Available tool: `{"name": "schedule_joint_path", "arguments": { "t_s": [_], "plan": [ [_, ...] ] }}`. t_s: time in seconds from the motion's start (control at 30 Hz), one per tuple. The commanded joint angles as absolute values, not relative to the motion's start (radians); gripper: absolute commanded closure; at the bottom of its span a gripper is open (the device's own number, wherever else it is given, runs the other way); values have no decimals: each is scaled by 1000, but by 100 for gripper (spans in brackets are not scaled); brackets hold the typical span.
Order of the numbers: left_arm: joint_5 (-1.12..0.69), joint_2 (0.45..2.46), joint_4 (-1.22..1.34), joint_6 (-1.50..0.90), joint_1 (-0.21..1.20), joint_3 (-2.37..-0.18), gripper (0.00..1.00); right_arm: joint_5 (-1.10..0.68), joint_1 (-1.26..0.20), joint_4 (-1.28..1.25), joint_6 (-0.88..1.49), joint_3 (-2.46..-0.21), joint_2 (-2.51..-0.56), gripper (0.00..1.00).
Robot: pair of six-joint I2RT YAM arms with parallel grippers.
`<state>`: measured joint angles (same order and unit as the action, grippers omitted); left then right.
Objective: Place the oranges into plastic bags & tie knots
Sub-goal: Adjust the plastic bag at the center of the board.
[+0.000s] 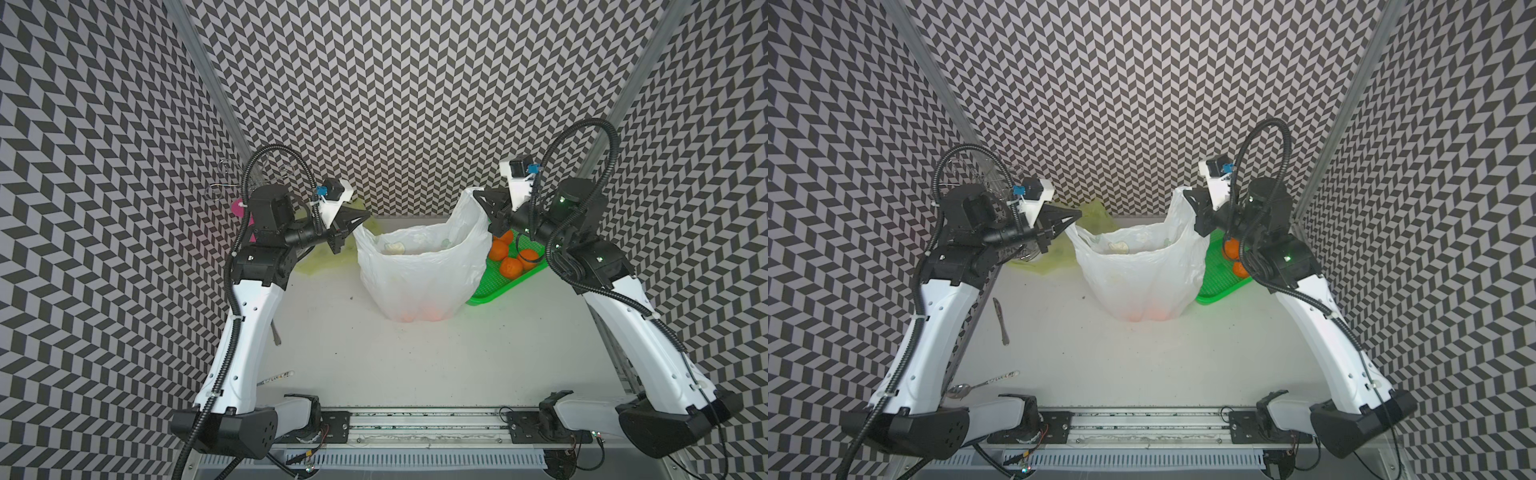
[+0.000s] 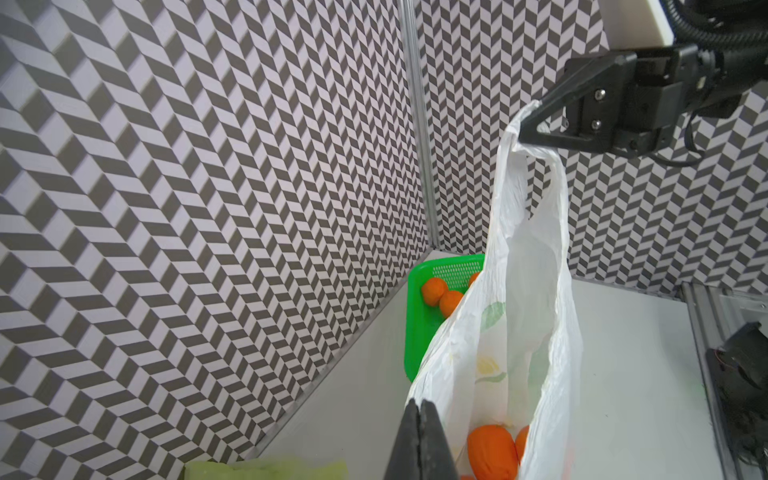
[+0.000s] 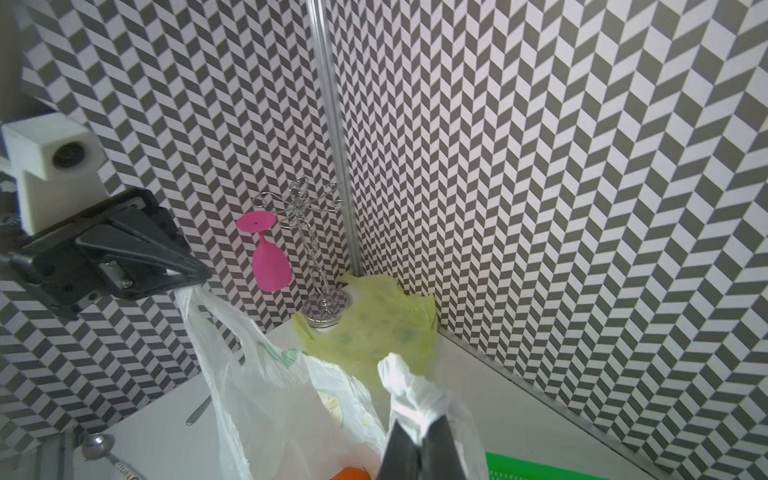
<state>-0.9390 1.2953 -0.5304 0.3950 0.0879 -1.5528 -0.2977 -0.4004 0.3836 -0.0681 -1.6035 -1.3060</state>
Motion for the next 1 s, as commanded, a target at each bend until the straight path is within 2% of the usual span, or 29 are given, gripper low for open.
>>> {"name": "schedule_joint_path", "arguments": {
  "t_s": [0.0, 0.13, 0.2, 0.43, 0.53, 0.8, 0.97],
  "plan": [
    [-1051, 1328, -630, 556, 58, -1599, 100, -179, -395, 334, -45, -1550, -1315, 99],
    [-1124, 1387, -692, 647, 26, -1649, 100, -167, -390, 305, -40, -1489, -1317, 92],
    [-1176, 1418, -717, 669, 26, -1669, 100, -206, -387, 325, -63, -1491, -1328, 84],
    [-1180, 1437, -697, 645, 25, -1657, 100, -503, -312, 388, -255, -1484, -1247, 32],
    [-1158, 1401, -618, 604, 26, -1595, 100, -599, -266, 448, -314, -1491, -1203, 16],
    [-1137, 1368, -561, 551, 25, -1545, 100, -722, -192, 566, -422, -1407, -1107, 11],
    [-1096, 1364, -554, 531, 26, -1539, 100, -882, -187, 623, -498, -1322, -1076, 8]
  ]
}}
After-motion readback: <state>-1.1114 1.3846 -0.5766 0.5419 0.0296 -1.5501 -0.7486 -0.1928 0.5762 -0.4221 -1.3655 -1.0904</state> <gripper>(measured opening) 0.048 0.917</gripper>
